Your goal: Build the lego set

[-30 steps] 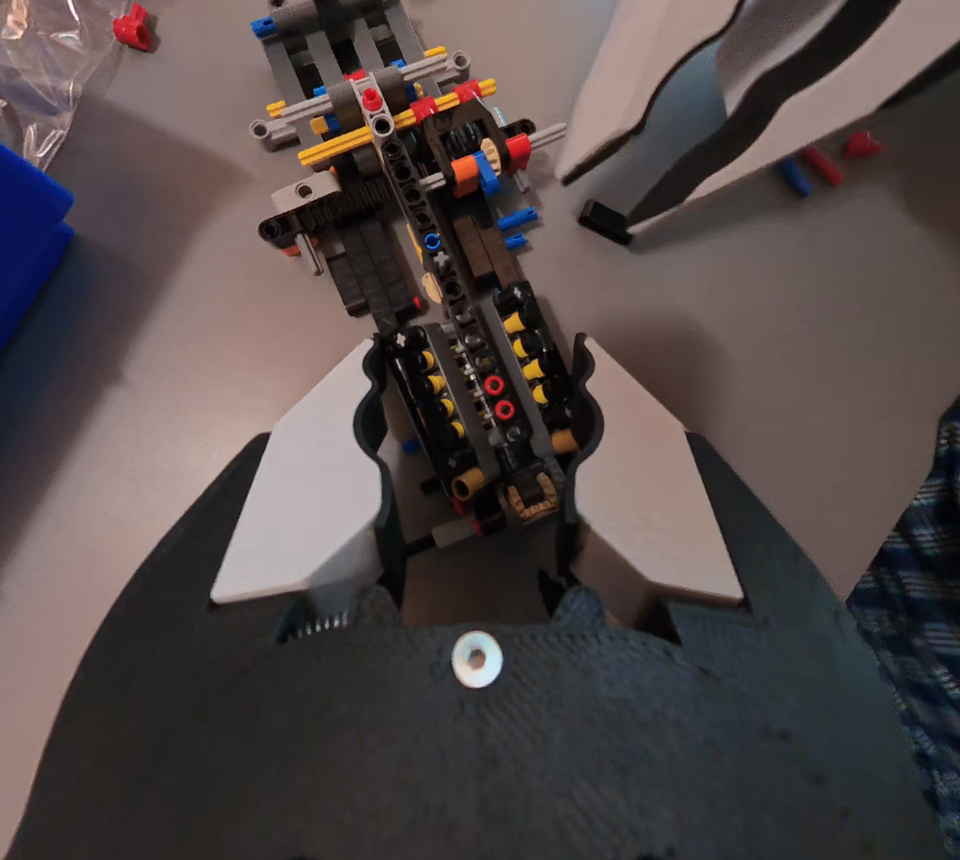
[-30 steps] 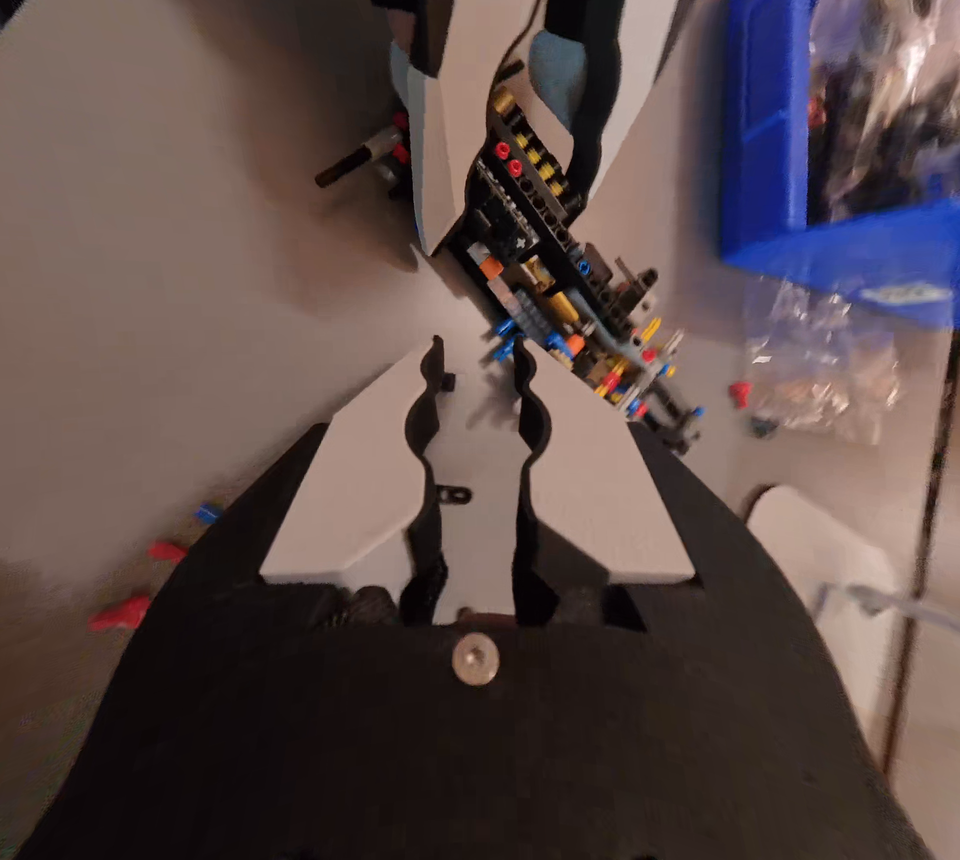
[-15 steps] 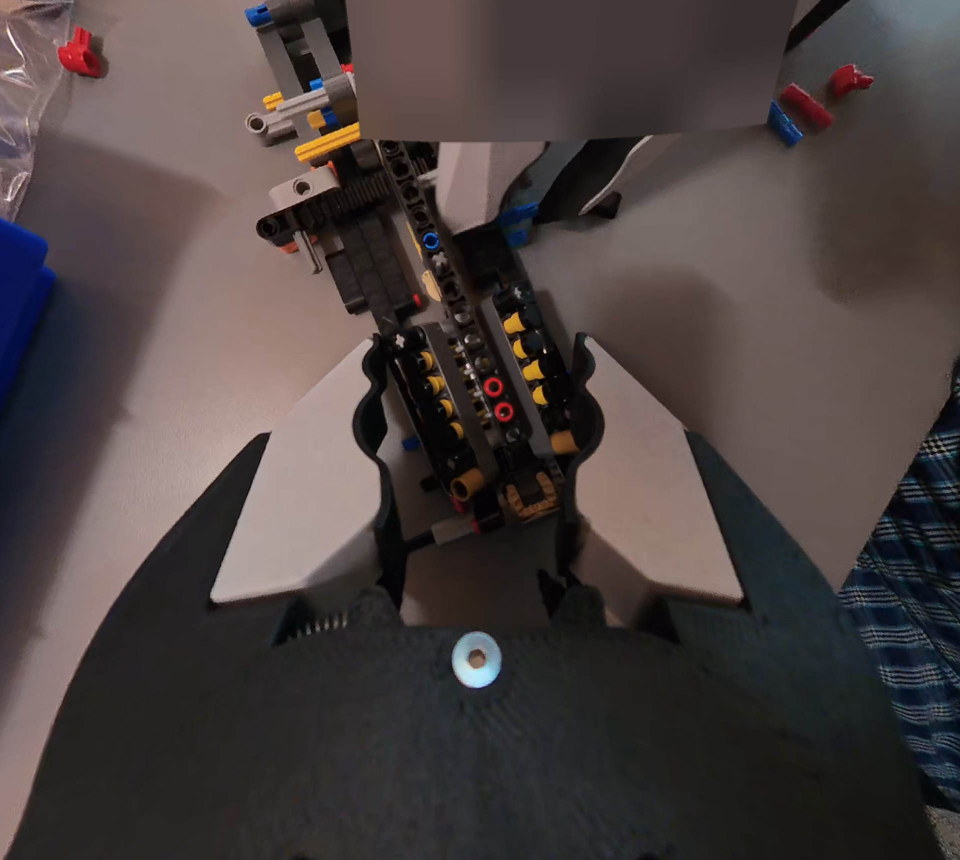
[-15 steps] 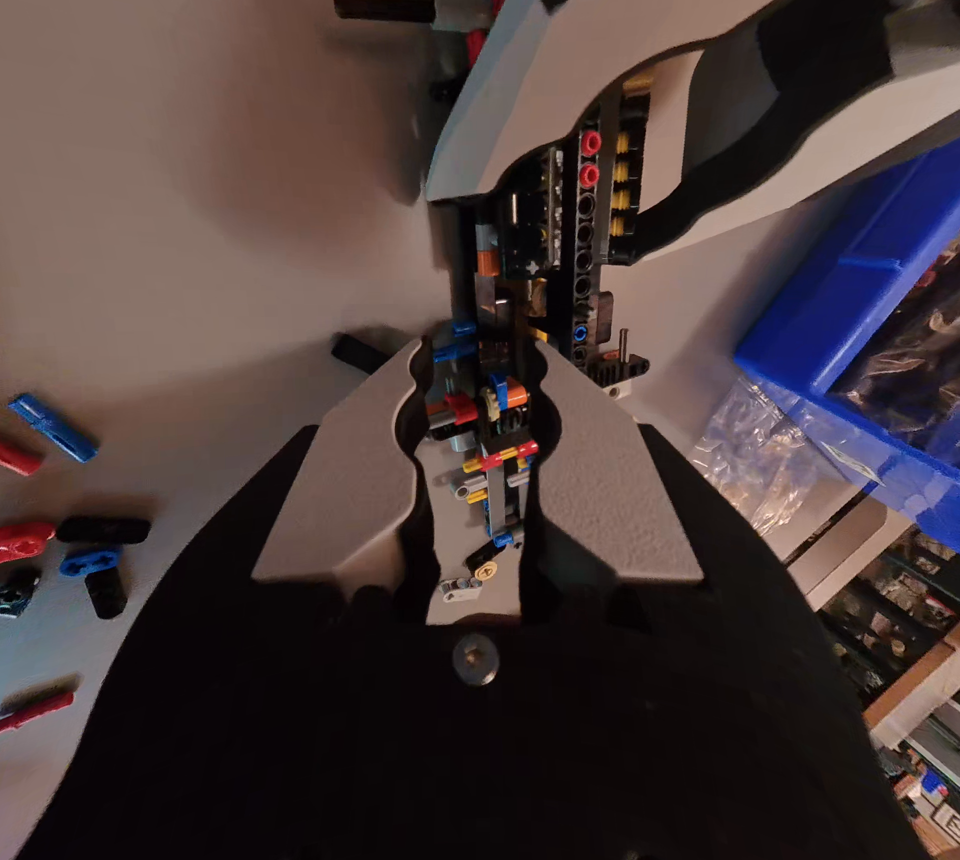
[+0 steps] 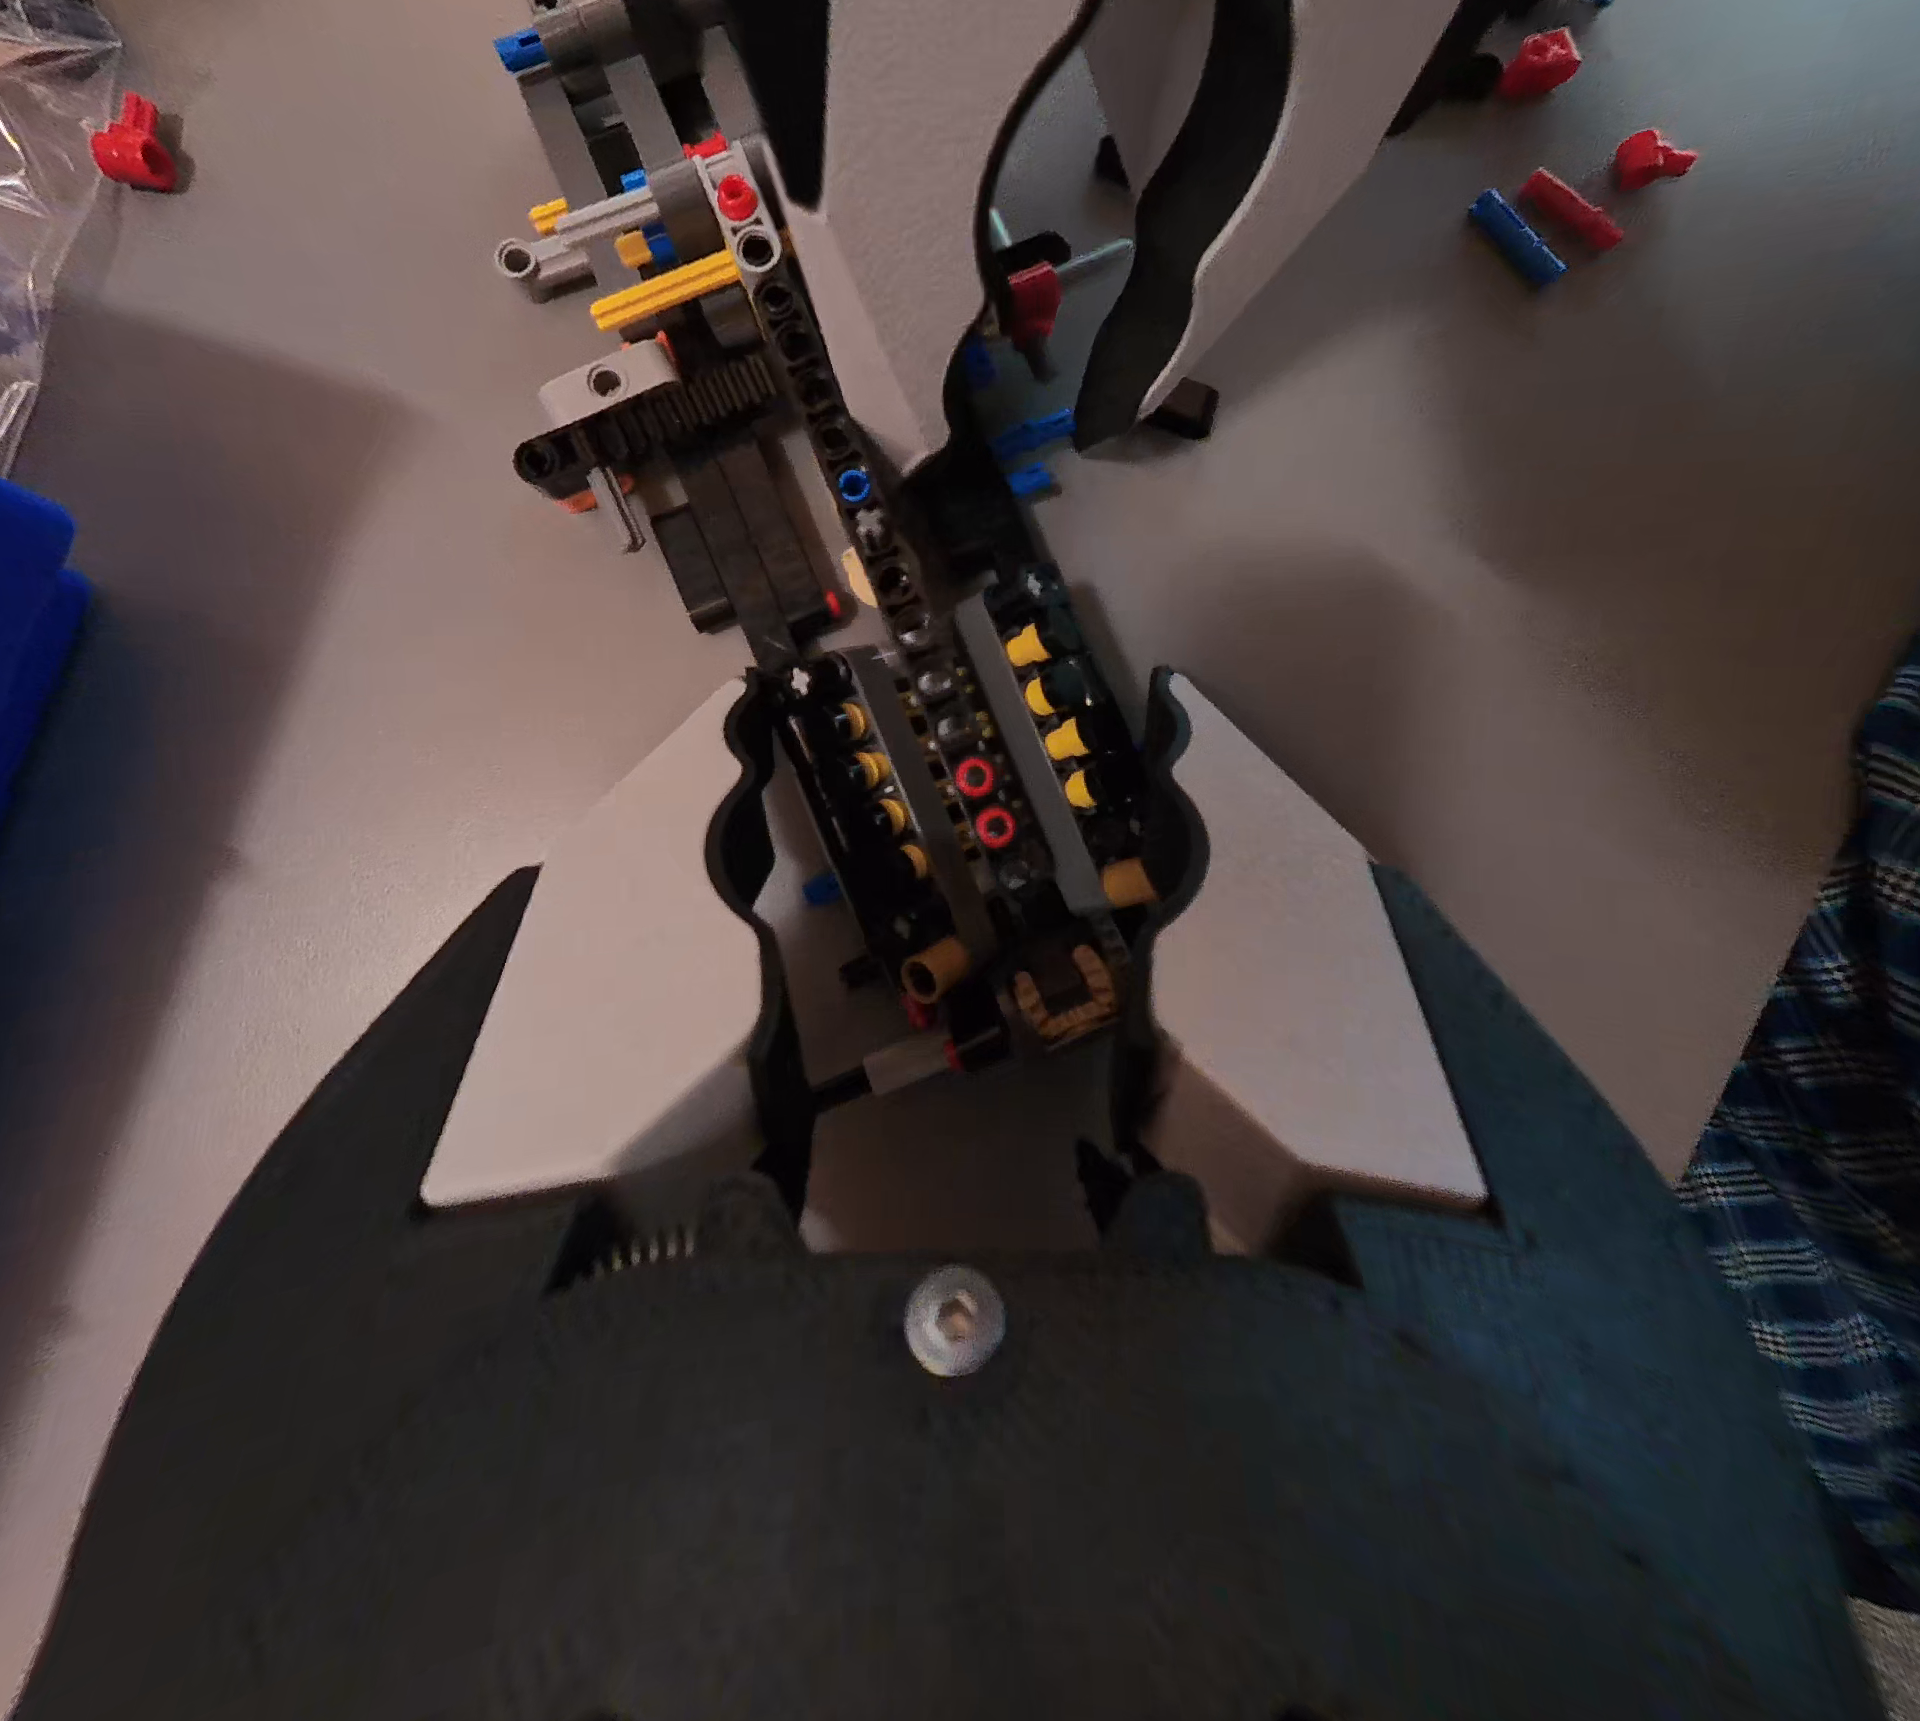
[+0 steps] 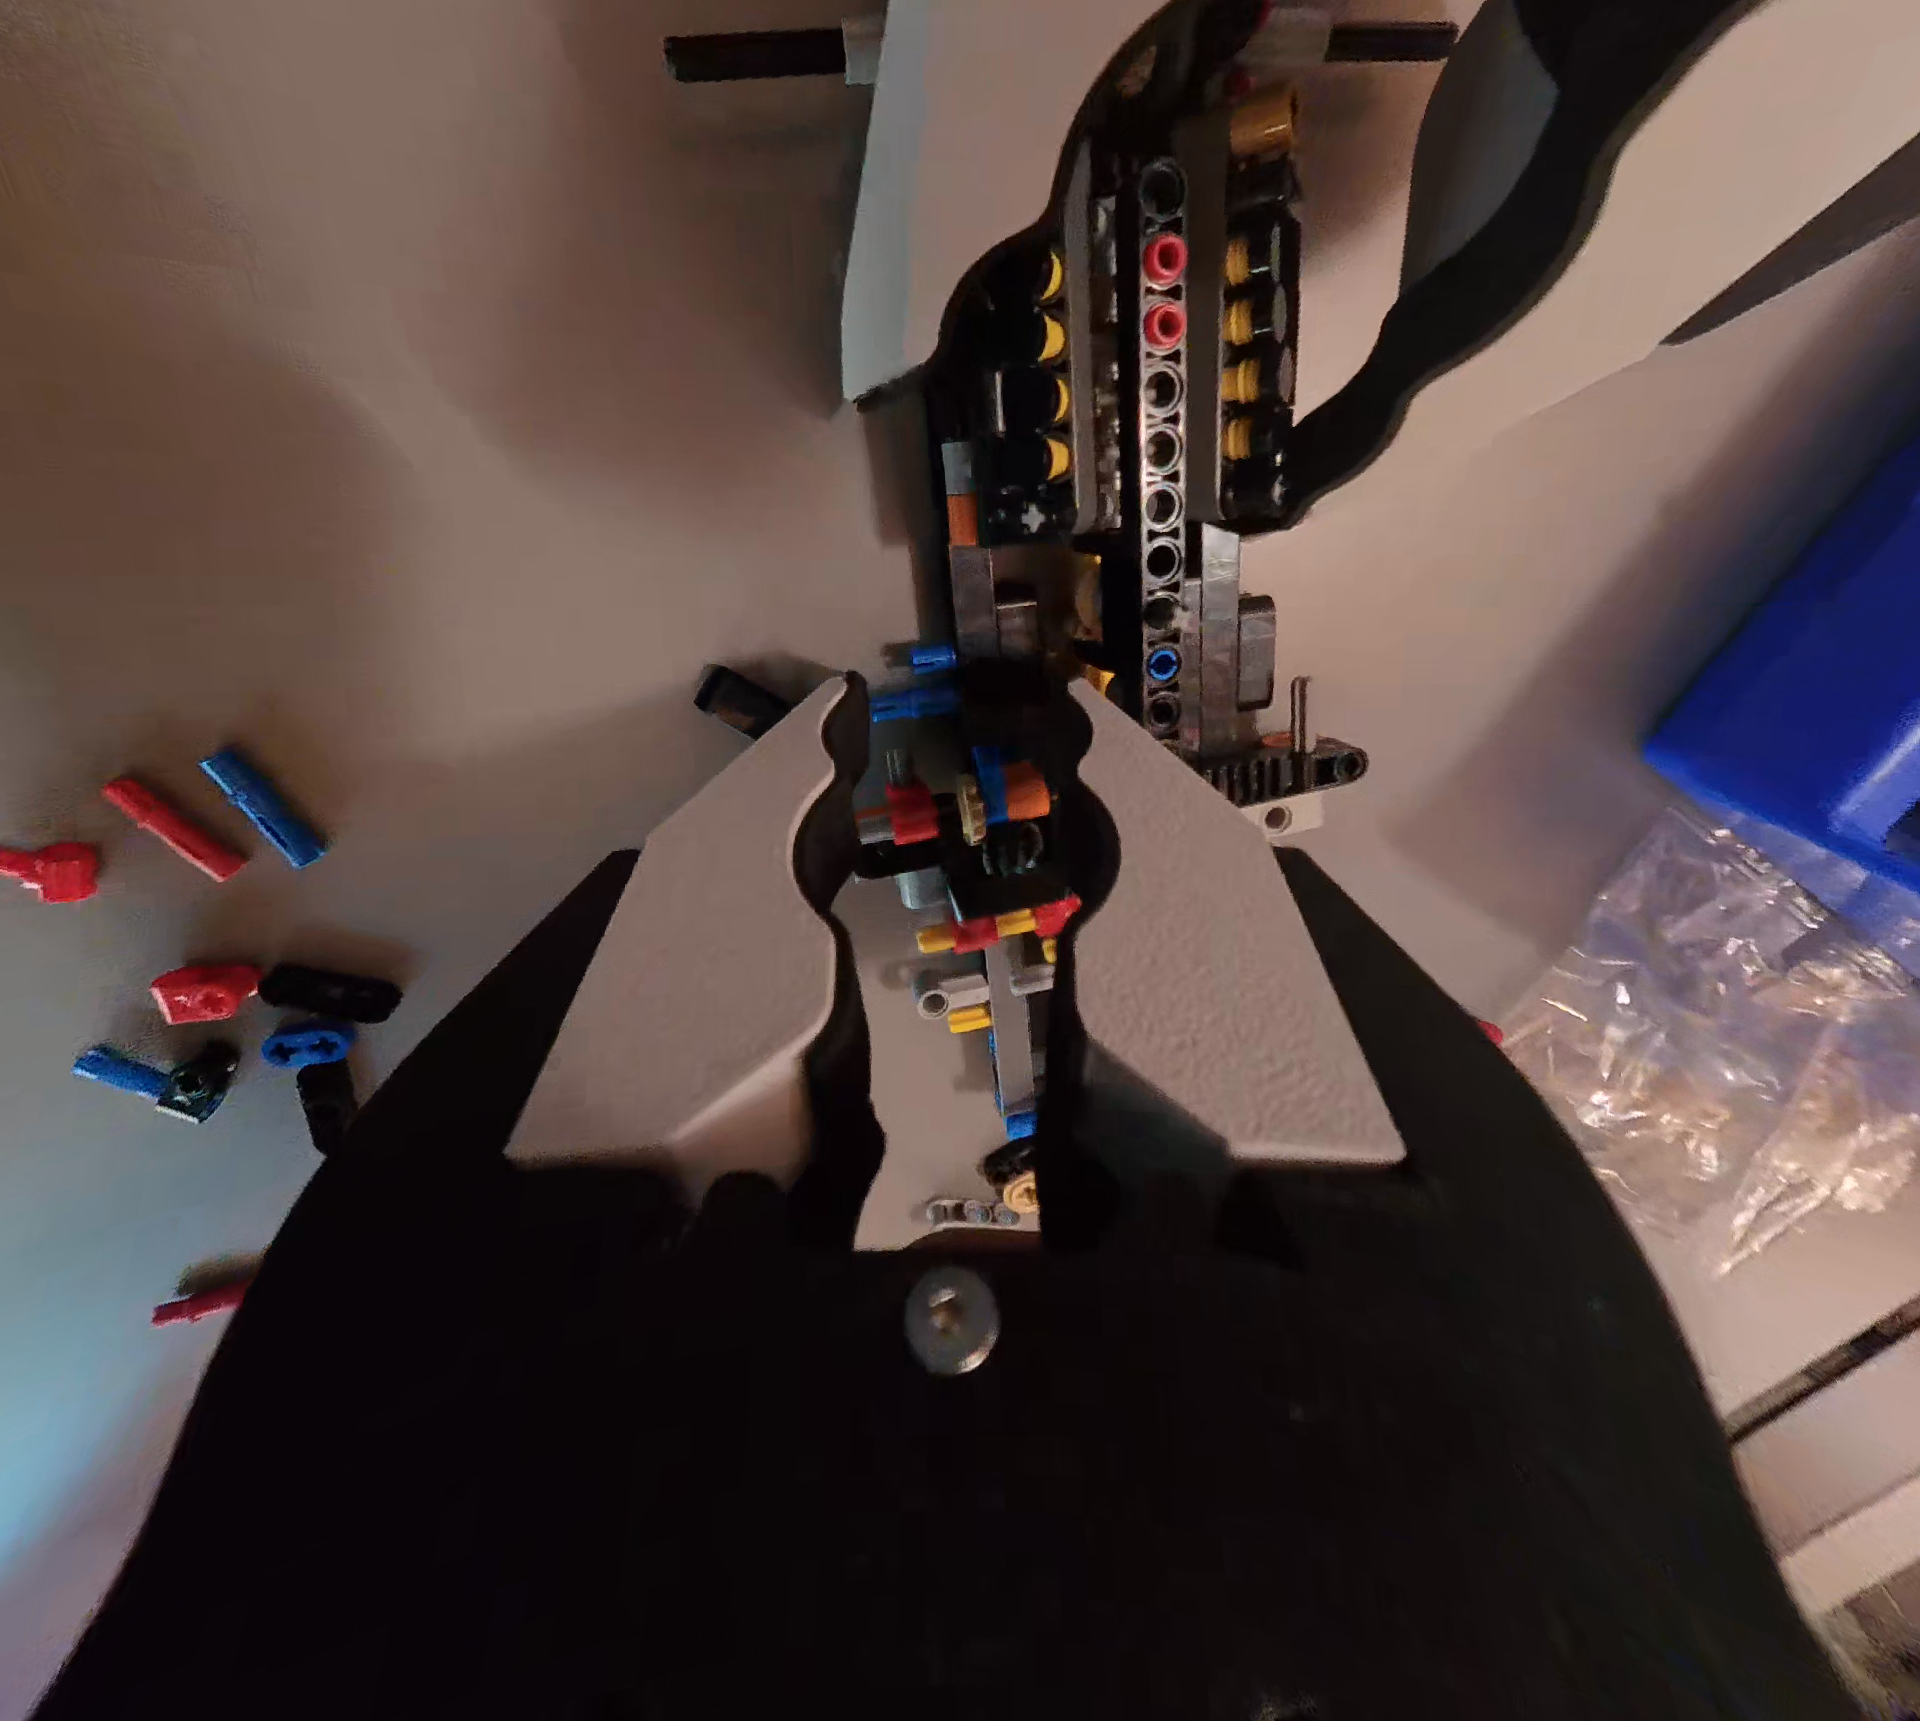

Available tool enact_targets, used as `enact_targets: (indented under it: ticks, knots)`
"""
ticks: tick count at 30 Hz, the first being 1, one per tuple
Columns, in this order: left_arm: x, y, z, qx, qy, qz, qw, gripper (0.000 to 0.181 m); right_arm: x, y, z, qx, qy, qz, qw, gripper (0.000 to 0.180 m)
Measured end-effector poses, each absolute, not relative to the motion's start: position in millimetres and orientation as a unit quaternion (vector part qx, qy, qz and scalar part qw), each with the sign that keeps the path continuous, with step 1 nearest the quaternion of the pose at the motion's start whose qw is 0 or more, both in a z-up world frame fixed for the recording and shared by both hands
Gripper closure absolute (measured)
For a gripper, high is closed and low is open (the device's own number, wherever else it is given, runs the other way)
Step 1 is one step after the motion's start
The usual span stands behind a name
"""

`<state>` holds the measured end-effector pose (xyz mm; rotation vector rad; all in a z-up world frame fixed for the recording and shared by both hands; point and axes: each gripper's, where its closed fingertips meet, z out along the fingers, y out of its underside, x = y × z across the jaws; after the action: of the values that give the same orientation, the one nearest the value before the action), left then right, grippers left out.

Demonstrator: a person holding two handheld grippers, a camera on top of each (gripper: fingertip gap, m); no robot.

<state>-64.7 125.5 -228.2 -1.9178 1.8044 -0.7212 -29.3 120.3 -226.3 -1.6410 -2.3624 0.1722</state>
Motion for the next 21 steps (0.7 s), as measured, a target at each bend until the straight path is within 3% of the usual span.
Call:
enact_targets:
  ticks: [20,21]
  knots:
    - [-63.6,123.4,-228.4,-0.669,0.667,-0.262,0.197,0.111,-27.4,115.9,-222.8,-0.551,-0.824,0.105,0.084,0.155]
    - [-63.2,123.1,-228.3,-0.669,0.666,-0.263,0.197,0.111,-28.5,118.3,-223.1,-0.55,-0.824,0.1,0.093,0.162]
